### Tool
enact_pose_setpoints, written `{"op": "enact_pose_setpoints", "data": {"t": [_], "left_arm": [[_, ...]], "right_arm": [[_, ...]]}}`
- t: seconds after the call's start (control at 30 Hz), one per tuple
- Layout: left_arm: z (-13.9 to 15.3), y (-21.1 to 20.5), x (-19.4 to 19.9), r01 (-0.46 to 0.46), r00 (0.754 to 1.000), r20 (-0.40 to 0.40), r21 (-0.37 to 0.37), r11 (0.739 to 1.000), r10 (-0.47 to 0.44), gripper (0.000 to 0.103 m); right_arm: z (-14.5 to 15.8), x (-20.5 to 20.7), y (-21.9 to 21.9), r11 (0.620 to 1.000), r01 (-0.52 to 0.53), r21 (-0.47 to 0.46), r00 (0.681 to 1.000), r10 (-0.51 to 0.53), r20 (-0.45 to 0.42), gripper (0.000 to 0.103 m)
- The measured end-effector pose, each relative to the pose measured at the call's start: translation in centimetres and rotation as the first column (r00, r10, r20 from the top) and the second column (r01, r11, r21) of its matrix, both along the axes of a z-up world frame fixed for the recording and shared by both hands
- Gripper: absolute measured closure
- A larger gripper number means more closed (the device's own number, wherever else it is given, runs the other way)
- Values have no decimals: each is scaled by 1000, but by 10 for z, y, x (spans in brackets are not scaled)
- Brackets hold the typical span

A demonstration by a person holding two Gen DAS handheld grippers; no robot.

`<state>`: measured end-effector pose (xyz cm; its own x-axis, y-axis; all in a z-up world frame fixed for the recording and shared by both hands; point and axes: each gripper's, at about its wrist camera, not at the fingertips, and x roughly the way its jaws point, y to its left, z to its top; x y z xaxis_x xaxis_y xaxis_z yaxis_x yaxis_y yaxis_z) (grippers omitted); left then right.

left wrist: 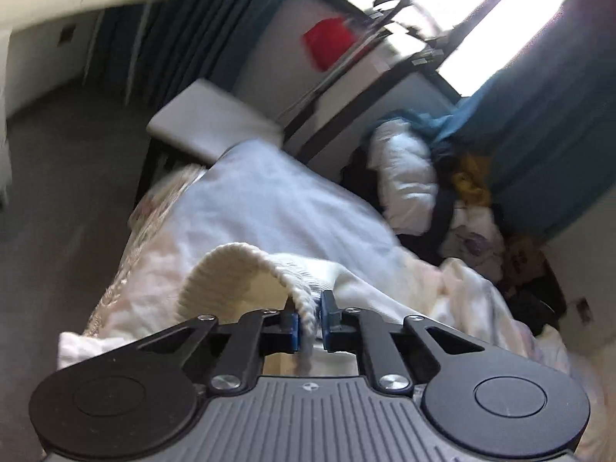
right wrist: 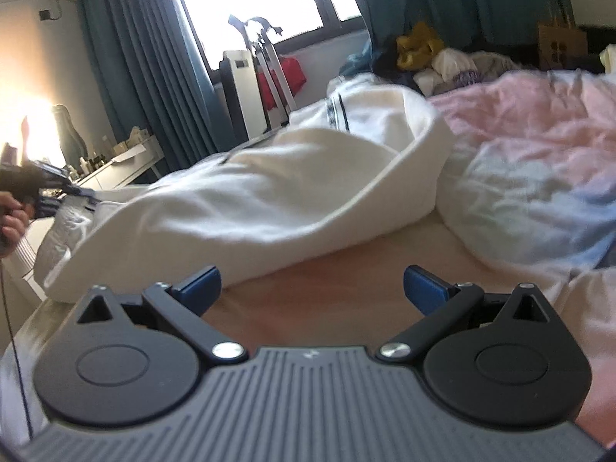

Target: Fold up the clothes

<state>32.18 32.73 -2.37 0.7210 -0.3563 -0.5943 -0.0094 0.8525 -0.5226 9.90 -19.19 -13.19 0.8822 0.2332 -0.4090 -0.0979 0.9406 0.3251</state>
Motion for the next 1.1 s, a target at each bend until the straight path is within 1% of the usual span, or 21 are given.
{"op": "enact_pose_setpoints", "data": {"t": [0.1, 0.2, 0.23, 0.3, 0.33, 0.4, 0.47, 0.53, 0.6, 0.67, 0.73, 0.77, 0.8, 0.83, 0.87, 0.93, 0.97, 1.03, 1.1], "left_arm": [[40, -9, -63, 65, 993, 103, 3, 998, -65, 94], [64, -20, -140, 151, 973, 174, 30, 988, -154, 94], [68, -23, -168, 177, 965, 190, 35, 984, -180, 94], [62, -27, -221, 216, 958, 185, 32, 976, -219, 93], [55, -30, -245, 233, 957, 173, 30, 972, -235, 93], [32, -33, -288, 255, 957, 136, 27, 966, -257, 92], [2, -31, -313, 251, 964, 89, 18, 968, -251, 91], [-29, -23, -328, 232, 972, 51, -27, 972, -230, 90], [-52, -16, -336, 223, 975, 33, -66, 973, -221, 87], [-65, -8, -338, 218, 976, 7, -109, 970, -219, 84], [-71, 4, -344, 218, 976, 19, -158, 963, -218, 77], [-73, 11, -346, 226, 974, 36, -199, 954, -223, 57], [-75, 19, -348, 235, 972, 53, -250, 939, -229, 32], [-77, 27, -349, 240, 971, 75, -287, 927, -228, 25], [-78, 34, -350, 241, 970, 101, -315, 918, -220, 22], [-82, 52, -346, 222, 974, 126, -371, 902, -188, 21], [-84, 60, -340, 195, 980, 120, -385, 902, -161, 20], [-90, 74, -321, 120, 992, 82, -392, 912, -95, 19], [-101, 85, -289, 48, 999, 37, -404, 913, -36, 19]], "right_arm": [[10, -11, 3, 999, -8, -31, 999, 10, 48, 0], [20, -23, 5, 999, -19, -45, 996, 23, 89, 0], [23, -28, 5, 999, -23, -42, 995, 27, 101, 0], [30, -37, 4, 999, -29, -31, 992, 33, 125, 0], [33, -42, 3, 999, -33, -24, 990, 36, 135, 0], [38, -51, 2, 999, -45, -3, 988, 45, 147, 0], [39, -58, 4, 998, -60, 7, 989, 58, 139, 0], [37, -60, 8, 997, -80, 9, 991, 78, 113, 0], [35, -60, 14, 996, -93, 3, 991, 92, 92, 0], [34, -61, 18, 995, -97, -8, 992, 97, 81, 0], [34, -63, 22, 995, -99, -17, 992, 100, 72, 0], [34, -65, 22, 995, -96, -18, 992, 97, 75, 0], [36, -66, 22, 996, -92, -17, 993, 93, 79, 0], [36, -67, 22, 996, -87, -13, 993, 87, 82, 0], [37, -67, 21, 996, -84, -6, 993, 84, 83, 0], [37, -65, 19, 997, -80, 11, 994, 79, 80, 0], [36, -63, 19, 997, -79, 17, 994, 77, 78, 0], [35, -61, 19, 997, -79, 21, 994, 77, 71, 0], [34, -57, 21, 996, -82, 25, 994, 80, 69, 0]]}}
